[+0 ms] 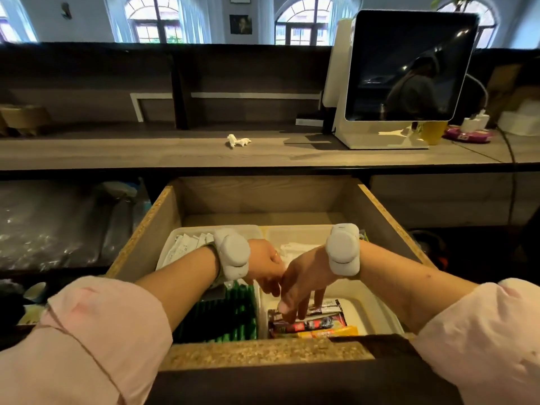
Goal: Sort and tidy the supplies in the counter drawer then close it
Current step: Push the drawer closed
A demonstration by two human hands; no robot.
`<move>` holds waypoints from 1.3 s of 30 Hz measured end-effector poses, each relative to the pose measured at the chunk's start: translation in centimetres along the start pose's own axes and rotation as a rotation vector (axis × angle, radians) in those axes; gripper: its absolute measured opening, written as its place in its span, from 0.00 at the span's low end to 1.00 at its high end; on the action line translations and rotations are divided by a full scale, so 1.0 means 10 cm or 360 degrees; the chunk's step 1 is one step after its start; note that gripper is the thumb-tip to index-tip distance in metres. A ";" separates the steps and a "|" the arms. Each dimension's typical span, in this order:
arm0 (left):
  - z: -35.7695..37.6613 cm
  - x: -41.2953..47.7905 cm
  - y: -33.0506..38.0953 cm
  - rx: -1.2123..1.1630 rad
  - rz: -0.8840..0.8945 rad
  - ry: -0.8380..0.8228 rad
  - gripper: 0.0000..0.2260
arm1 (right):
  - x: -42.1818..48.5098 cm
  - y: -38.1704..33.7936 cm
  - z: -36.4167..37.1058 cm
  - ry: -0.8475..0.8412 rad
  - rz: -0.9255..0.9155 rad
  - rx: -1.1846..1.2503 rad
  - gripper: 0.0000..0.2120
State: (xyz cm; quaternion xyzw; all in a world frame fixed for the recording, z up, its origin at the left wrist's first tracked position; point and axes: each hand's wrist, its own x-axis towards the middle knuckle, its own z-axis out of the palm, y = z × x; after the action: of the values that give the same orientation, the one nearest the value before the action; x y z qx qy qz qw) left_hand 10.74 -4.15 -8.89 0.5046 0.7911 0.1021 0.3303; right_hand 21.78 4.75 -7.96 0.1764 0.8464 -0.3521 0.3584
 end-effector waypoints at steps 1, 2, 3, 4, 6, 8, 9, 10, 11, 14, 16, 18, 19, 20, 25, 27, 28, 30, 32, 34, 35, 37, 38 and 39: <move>0.06 -0.05 -0.02 0.0024 -0.0017 -0.0025 0.16 | -0.03 -0.03 0.07 -0.0026 -0.0017 0.0010 0.15; 0.11 -0.11 -0.03 0.0040 -0.0024 -0.0049 0.16 | -0.06 -0.07 0.13 -0.0048 -0.0027 -0.0009 0.18; 0.14 -0.17 -0.04 0.0046 -0.0034 -0.0083 0.15 | -0.07 -0.10 0.19 -0.0055 -0.0037 -0.0078 0.21; 0.17 -0.23 -0.04 0.0038 -0.0044 -0.0131 0.13 | -0.08 -0.12 0.24 -0.0062 -0.0056 -0.0168 0.23; 0.21 -0.35 -0.08 0.0034 -0.0078 -0.0190 0.12 | -0.15 -0.20 0.35 -0.0059 -0.0097 -0.0348 0.26; 0.25 -0.43 -0.12 0.0015 -0.0105 -0.0182 0.12 | -0.20 -0.26 0.43 -0.0041 -0.0101 -0.0433 0.28; 0.25 -0.47 -0.14 -0.0003 -0.0106 -0.0158 0.12 | -0.23 -0.29 0.46 -0.0030 -0.0100 -0.0502 0.28; 0.26 -0.49 -0.15 -0.0018 -0.0107 -0.0145 0.11 | -0.24 -0.30 0.47 -0.0019 -0.0101 -0.0558 0.29; 0.25 -0.51 -0.15 -0.0008 -0.0109 -0.0130 0.11 | -0.25 -0.32 0.47 0.0000 -0.0105 -0.0604 0.28; 0.20 -0.54 -0.13 -0.0009 -0.0130 -0.0144 0.10 | -0.23 -0.36 0.45 0.0071 -0.0121 -0.0666 0.26; 0.16 -0.56 -0.11 0.0005 -0.0140 -0.0134 0.09 | -0.22 -0.36 0.41 0.0133 -0.0126 -0.0694 0.25; 0.10 -0.56 -0.10 0.0027 -0.0165 -0.0086 0.09 | -0.19 -0.35 0.35 0.0212 -0.0117 -0.0710 0.27; 0.07 -0.57 -0.10 0.0021 -0.0185 -0.0083 0.09 | -0.18 -0.34 0.33 0.0248 -0.0105 -0.0693 0.27; 0.03 -0.58 -0.11 -0.0006 -0.0202 -0.0103 0.09 | -0.16 -0.32 0.29 0.0285 -0.0093 -0.0672 0.28; -0.16 -0.52 -0.27 0.0154 -0.0033 -0.0091 0.19 | -0.01 -0.22 0.00 0.0590 -0.0048 -0.0570 0.30; -0.21 -0.43 -0.33 0.0215 0.0047 -0.0013 0.18 | 0.07 -0.20 -0.14 0.0732 -0.0031 -0.0538 0.32; -0.24 -0.35 -0.37 0.0192 0.0064 0.0040 0.17 | 0.10 -0.19 -0.23 0.0791 -0.0018 -0.0539 0.34; -0.28 -0.21 -0.41 0.0131 0.0099 0.0214 0.15 | 0.14 -0.16 -0.36 0.0928 0.0005 -0.0564 0.37; -0.37 -0.01 -0.45 0.0131 0.0110 0.0400 0.16 | 0.21 -0.11 -0.53 0.1122 0.0021 -0.0602 0.40; -0.49 0.23 -0.51 0.0194 0.0085 0.0617 0.23 | 0.32 -0.04 -0.68 0.1372 0.0057 -0.0631 0.42; -0.55 0.36 -0.55 0.0256 0.0039 0.0730 0.28 | 0.40 -0.01 -0.75 0.1481 0.0079 -0.0631 0.45; -0.70 0.62 -0.63 0.0374 -0.0133 0.0867 0.36 | 0.59 0.04 -0.95 0.1594 0.0105 -0.0584 0.54; -0.77 0.72 -0.65 0.0389 -0.0227 0.0884 0.40 | 0.67 0.06 -1.05 0.1631 0.0114 -0.0563 0.56; -0.84 0.83 -0.67 0.0388 -0.0289 0.0884 0.42 | 0.75 0.08 -1.15 0.1663 0.0124 -0.0566 0.58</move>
State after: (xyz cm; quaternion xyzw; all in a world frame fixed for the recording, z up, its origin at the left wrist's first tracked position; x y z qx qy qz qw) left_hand -1.68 1.30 -9.30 0.4205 0.8993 0.1105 0.0465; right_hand 11.59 13.93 -8.13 0.2955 0.9510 -0.0559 -0.0723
